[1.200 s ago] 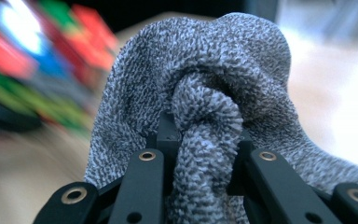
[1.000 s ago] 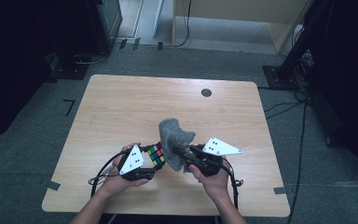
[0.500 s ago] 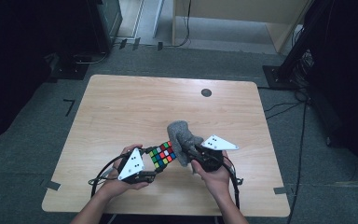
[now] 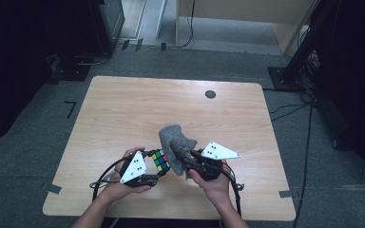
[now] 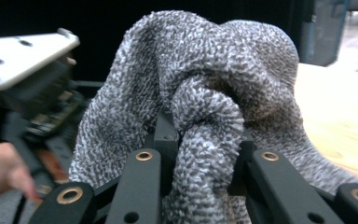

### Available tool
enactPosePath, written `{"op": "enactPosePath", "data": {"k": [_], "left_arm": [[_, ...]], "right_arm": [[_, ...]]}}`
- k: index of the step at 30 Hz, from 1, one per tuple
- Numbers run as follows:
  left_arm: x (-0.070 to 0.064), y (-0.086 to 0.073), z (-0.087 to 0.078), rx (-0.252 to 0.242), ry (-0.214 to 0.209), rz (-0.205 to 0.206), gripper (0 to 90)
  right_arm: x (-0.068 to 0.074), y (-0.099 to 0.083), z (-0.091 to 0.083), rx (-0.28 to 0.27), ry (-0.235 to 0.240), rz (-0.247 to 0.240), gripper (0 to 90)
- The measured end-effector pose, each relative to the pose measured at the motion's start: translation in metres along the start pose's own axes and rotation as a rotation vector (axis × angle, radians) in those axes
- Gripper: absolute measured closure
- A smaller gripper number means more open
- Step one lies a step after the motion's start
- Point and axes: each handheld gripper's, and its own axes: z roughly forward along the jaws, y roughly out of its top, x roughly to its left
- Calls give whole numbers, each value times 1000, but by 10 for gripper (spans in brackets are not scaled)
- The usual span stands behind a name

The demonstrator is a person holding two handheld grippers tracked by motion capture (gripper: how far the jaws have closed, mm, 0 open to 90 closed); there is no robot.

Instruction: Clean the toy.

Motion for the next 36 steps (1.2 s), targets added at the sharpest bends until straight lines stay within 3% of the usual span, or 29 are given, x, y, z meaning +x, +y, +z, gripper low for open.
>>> {"op": "enactPosePath", "data": {"k": [4,7,10,13,16,18,20,23,27,30,32,35,36], "left_arm": [[1,0,1,7,1,-7,343],[2,0,3,26,12,-12,343],[3,-2,5,57,17,-15,343],[2,-2,7,61,13,-19,343],[0,0,6,50,8,-14,343],[0,0,4,47,13,-8,343],[2,0,1,24,-1,-9,343],[3,1,-3,-10,-16,-21,344],[5,1,-1,0,0,-24,343],[4,-2,2,40,21,-14,344],[3,-2,4,42,22,-13,343],[1,0,3,35,15,-5,344],[1,1,3,37,16,-3,343]], "right_arm": [[-15,-6,0,55,-88,25,739],[-21,-7,-1,70,-117,47,738],[-18,0,-7,14,-78,67,737],[-4,7,-9,-31,-8,33,736],[9,9,-3,-18,41,-10,736],[11,5,1,9,28,-31,735],[5,1,2,0,24,3,735],[-8,-3,1,30,-41,18,736],[-21,-4,-4,46,-105,57,737],[-16,2,-10,-14,-60,65,735],[-4,8,-10,-41,-10,23,733],[12,10,-4,-26,47,-32,731],[14,9,-1,-11,45,-45,732]]}}
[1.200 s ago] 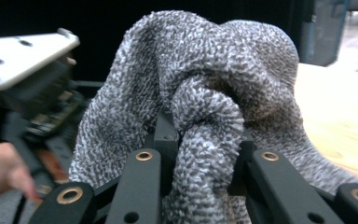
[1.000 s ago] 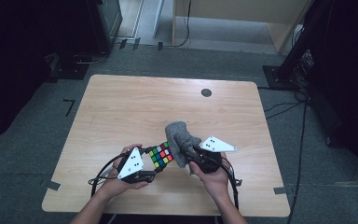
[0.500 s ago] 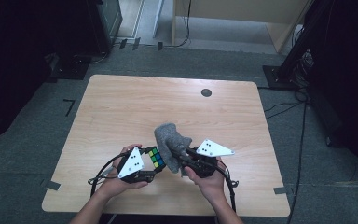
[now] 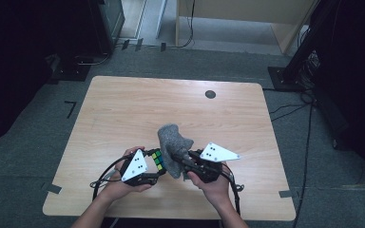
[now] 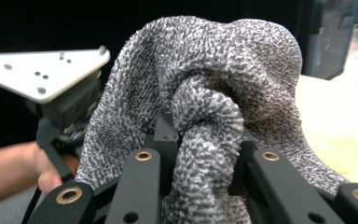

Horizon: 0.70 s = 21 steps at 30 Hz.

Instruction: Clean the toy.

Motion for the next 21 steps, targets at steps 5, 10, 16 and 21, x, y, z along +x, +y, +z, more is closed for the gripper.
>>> {"op": "enactPosePath", "data": {"k": [5,10,16,21], "left_arm": [[5,0,-4,-28,-11,-28,344],[5,0,1,56,54,-14,343],[-5,12,18,289,140,-17,343],[-11,20,22,366,157,-14,343]], "right_arm": [[-12,-8,2,46,-105,9,734],[-24,-11,-5,36,-165,62,732],[27,-5,15,139,-223,-352,712],[45,-22,33,230,-305,-598,714]]}}
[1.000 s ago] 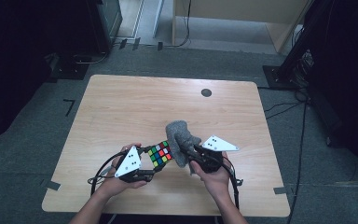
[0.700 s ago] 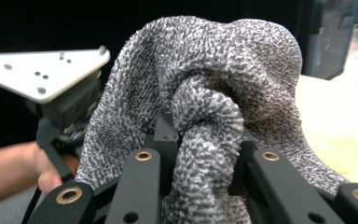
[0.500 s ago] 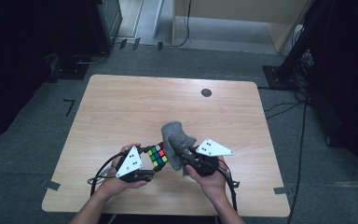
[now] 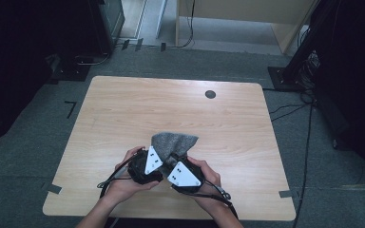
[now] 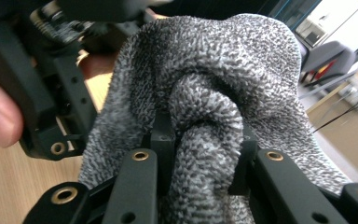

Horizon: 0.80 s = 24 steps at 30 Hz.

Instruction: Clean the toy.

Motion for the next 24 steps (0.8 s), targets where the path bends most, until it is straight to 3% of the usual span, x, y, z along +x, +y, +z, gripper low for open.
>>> {"op": "enactPosePath", "data": {"k": [4,7,9,11,12,14,16,17,19,21,22,23,24], "left_arm": [[4,-2,-1,-22,-21,1,345],[7,-6,0,-26,-23,-9,345],[8,-7,0,-34,-28,-12,345],[7,-6,1,-39,-21,-14,345],[7,-6,1,-44,-25,-15,345],[8,-7,-2,-71,-60,-27,345],[11,-8,-3,-82,-70,-33,345],[12,-9,-3,-92,-78,-39,345],[16,-13,-4,-124,-95,-63,345],[22,-18,-9,-241,-146,-84,345],[24,-20,-12,-291,-168,-86,345],[28,-25,-17,-386,-214,-98,345],[30,-27,-19,-439,-246,-113,345]], "right_arm": [[1,-1,1,1,-16,-58,723],[-15,-7,0,20,-46,39,727],[-21,-10,0,51,-83,71,727],[-23,-10,-4,15,-30,143,723],[-21,-5,-6,-35,35,168,721],[-13,2,-6,-44,73,125,721],[-5,4,-3,-9,26,36,724],[-7,2,-3,-8,16,35,726],[-20,-3,-6,-8,-3,124,728],[-44,-12,-13,-45,-23,285,727],[-50,-15,-15,-64,-19,324,727],[-56,-19,-17,-81,-7,367,727],[-65,-25,-19,-117,25,439,726]]}}
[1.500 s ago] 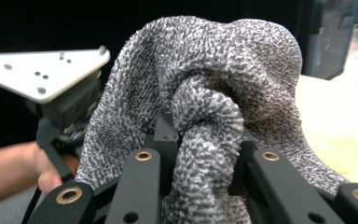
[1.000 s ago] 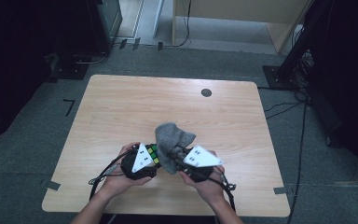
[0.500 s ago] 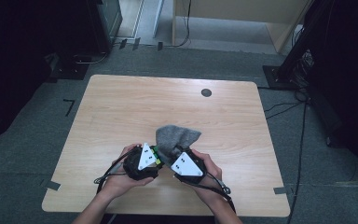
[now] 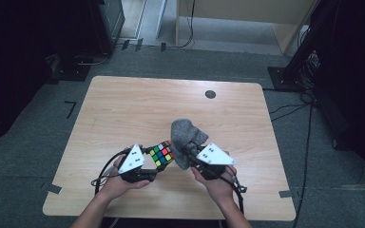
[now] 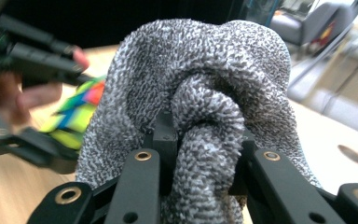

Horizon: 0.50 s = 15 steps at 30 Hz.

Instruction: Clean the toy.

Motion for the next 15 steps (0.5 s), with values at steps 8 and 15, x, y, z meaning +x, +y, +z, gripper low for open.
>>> {"op": "enactPosePath", "data": {"k": [8,15], "left_arm": [[19,-4,-15,-243,-137,-253,345],[25,-3,-21,-304,-154,-322,345]], "right_arm": [[-7,-13,8,-106,202,147,724],[24,-24,31,32,337,-51,728]]}}
